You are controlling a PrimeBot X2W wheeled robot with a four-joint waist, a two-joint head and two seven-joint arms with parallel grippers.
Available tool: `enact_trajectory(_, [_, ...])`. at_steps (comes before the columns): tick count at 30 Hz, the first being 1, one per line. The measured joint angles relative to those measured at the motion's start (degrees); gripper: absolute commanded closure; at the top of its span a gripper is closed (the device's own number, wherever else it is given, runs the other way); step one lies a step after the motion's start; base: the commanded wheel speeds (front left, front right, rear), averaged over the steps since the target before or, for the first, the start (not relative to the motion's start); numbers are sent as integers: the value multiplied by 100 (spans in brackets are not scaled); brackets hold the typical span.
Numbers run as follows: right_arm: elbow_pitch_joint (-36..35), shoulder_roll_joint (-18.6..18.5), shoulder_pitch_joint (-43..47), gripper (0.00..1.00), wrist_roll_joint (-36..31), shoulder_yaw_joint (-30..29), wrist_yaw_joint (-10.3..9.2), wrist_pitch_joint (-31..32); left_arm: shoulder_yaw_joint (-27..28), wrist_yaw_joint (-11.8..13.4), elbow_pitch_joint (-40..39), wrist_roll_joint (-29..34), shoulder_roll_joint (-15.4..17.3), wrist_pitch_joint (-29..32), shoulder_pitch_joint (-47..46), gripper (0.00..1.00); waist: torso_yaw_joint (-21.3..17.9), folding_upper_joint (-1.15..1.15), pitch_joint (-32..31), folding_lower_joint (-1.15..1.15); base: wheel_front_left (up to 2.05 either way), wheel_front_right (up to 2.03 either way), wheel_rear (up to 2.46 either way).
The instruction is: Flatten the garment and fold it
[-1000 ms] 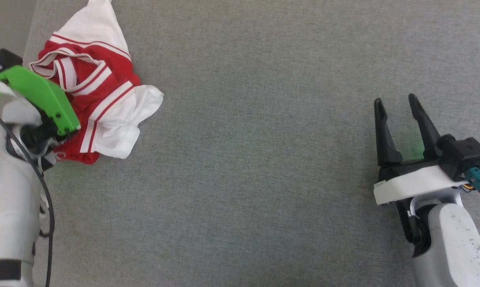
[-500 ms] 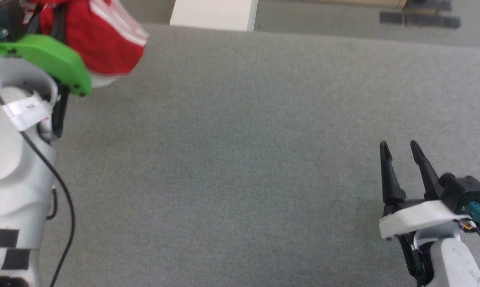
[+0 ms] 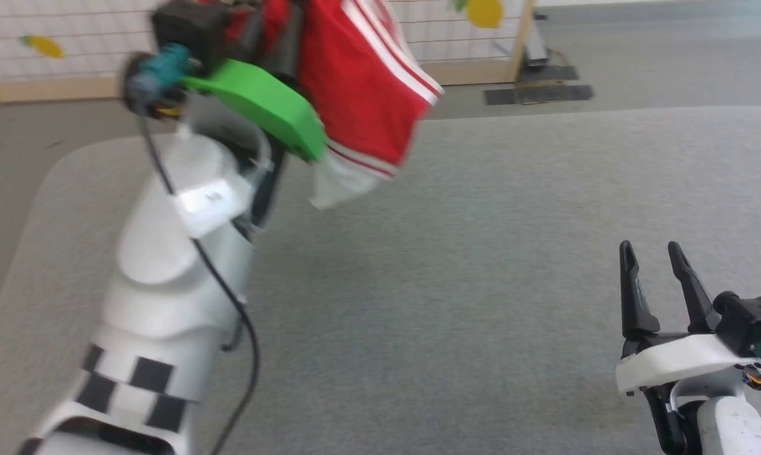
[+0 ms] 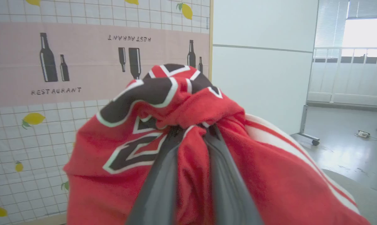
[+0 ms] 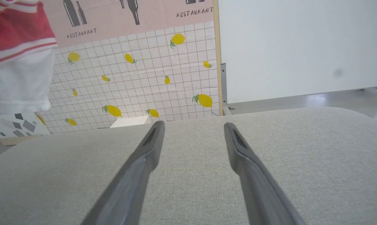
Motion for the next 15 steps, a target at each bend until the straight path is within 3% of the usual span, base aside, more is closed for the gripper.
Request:
enact_trajectory(5, [-109, -1, 28, 0, 1, -41, 0, 66, -524, -165, 308, -365, -421, 634, 565, 100, -540, 0, -42, 0, 0, 0, 0])
enact_trajectory(15, [-121, -4, 110, 0, 69, 24, 0, 89, -1564, -286, 1550, -764, -521, 3063, 1590, 100, -1253, -1, 2, 0, 0, 0, 0])
